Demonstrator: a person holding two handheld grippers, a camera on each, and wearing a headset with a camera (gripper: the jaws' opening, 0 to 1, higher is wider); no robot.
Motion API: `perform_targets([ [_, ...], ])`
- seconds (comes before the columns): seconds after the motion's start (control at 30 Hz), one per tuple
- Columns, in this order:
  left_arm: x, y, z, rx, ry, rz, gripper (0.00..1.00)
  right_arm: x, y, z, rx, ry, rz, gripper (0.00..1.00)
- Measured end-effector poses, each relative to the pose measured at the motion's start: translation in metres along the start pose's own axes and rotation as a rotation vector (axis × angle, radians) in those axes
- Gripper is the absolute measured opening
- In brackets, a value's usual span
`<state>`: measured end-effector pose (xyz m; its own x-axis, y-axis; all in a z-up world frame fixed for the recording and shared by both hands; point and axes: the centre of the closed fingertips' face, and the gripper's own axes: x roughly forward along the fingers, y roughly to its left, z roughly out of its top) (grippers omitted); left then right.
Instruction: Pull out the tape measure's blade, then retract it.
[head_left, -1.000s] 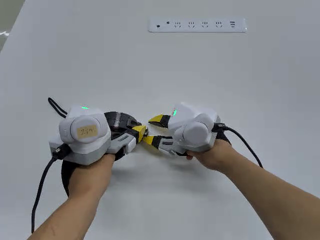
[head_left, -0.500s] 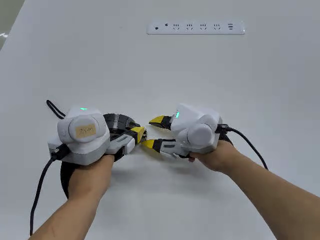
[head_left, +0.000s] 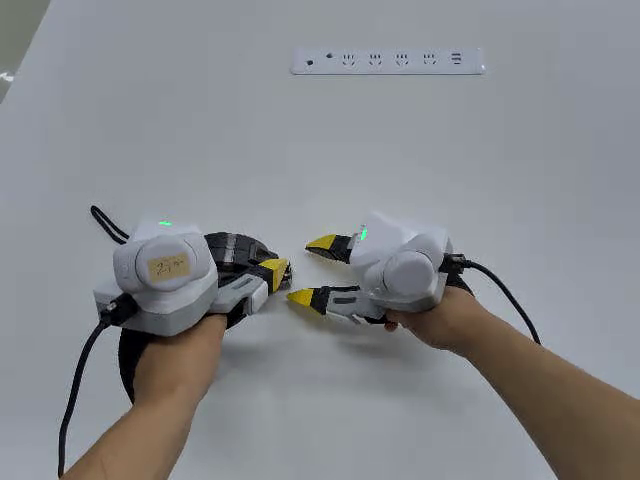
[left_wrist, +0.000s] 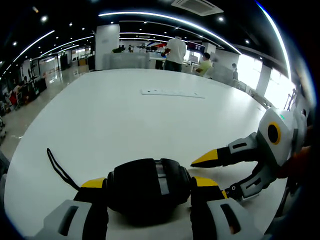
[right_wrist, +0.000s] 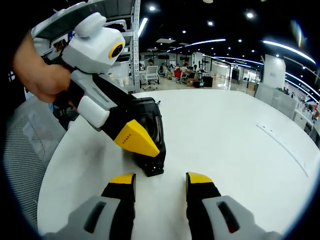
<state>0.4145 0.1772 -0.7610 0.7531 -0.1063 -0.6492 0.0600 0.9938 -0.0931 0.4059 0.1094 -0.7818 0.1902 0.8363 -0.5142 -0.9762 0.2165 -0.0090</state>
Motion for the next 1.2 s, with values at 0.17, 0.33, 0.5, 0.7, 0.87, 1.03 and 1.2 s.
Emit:
perform_targets([
  [0.17,-0.003,-0.001,0.000,0.018,-0.001,-0.012,0.63,-0.005,0.002,0.002,0.009,-0.008,0.002,0.46],
  [0.33,-0.007,-0.001,-0.002,0.043,-0.007,-0.035,0.63,-0.011,0.003,0.001,0.024,-0.012,0.003,0.52],
  [0.5,-0.013,0.000,-0.006,0.086,-0.010,-0.071,0.65,-0.021,0.003,-0.003,0.045,-0.009,0.002,0.60],
  [0.7,-0.021,0.003,-0.015,0.133,-0.019,-0.125,0.68,-0.036,0.001,-0.013,0.072,0.006,-0.025,0.66],
  [0.87,-0.028,0.006,-0.025,0.171,-0.020,-0.180,0.73,-0.052,0.000,-0.022,0.095,0.004,-0.047,0.70],
  [1.03,-0.037,0.009,-0.031,0.216,-0.026,-0.220,0.76,-0.070,0.001,-0.028,0.119,-0.010,-0.067,0.77],
  [1.2,-0.045,0.007,-0.034,0.275,-0.041,-0.280,0.79,-0.089,0.001,-0.036,0.146,-0.020,-0.093,0.81],
])
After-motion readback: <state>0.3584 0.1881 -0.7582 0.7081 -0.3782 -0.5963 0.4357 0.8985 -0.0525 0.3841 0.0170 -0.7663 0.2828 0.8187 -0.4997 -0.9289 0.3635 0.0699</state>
